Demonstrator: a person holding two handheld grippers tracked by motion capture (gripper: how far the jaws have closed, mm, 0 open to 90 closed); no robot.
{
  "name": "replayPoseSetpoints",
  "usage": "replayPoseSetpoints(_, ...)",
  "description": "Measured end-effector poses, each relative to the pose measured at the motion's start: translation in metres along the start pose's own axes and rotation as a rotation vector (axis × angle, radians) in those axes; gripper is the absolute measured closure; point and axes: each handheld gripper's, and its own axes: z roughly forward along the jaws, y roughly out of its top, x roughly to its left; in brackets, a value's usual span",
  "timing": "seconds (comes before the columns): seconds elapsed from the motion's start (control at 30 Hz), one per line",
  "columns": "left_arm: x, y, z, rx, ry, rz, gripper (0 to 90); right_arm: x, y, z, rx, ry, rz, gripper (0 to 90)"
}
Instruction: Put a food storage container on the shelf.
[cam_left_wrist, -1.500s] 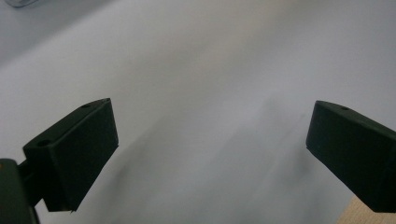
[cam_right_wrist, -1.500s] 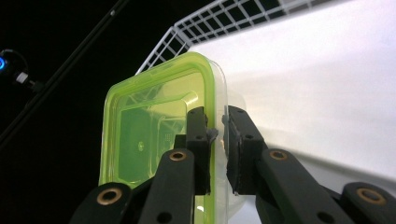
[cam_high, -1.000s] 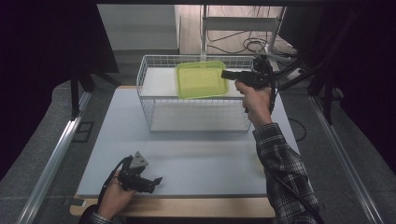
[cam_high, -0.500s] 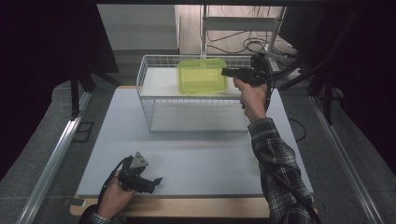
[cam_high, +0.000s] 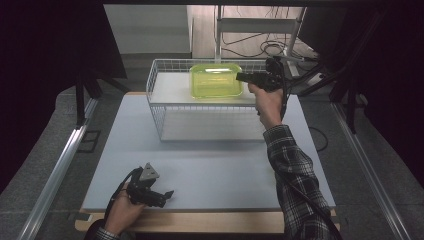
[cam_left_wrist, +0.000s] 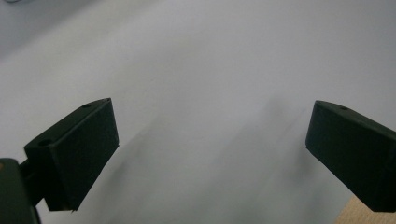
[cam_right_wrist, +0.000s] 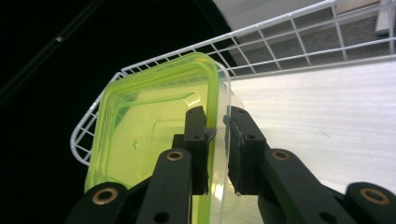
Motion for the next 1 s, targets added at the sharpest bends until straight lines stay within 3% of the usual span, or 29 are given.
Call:
replayPoseSetpoints(0.23, 0.000, 0.000, 0.001, 0.007, 0.001, 0.005, 2.4, 0.002, 0.003, 0.004, 0.020, -0.059, -0.041, 74.3)
replayPoseSetpoints(0.37, 0.000, 0.000, 0.001, 0.010, 0.001, 0.007, 2.5, 0.005, 0.005, 0.010, 0.040, -0.118, -0.083, 70.5)
replayPoseSetpoints(0.57, 0.000, 0.000, 0.001, 0.015, 0.001, 0.009, 2.5, 0.005, 0.005, 0.015, 0.048, -0.134, -0.108, 62.5)
replayPoseSetpoints(0.6, 0.000, -0.001, 0.001, 0.015, 0.002, 0.009, 2.5, 0.005, 0.005, 0.015, 0.047, -0.155, -0.118, 59.4)
replayPoseSetpoints(0.63, 0.000, -0.001, 0.001, 0.015, 0.002, 0.009, 2.5, 0.007, 0.005, 0.015, 0.048, -0.186, -0.159, 58.1)
replayPoseSetpoints(0.7, 0.001, 0.000, 0.000, 0.011, 0.003, 0.007, 2.5, 0.012, 0.005, 0.015, 0.053, -0.210, -0.201, 55.9)
replayPoseSetpoints(0.9, 0.003, 0.000, -0.002, -0.015, -0.005, -0.009, 2.3, 0.018, 0.006, 0.007, 0.035, -0.188, -0.235, 47.3)
replayPoseSetpoints(1.0, 0.003, -0.001, -0.003, -0.033, -0.005, -0.012, 2.0, 0.021, 0.005, 0.001, 0.042, -0.155, -0.243, 41.7)
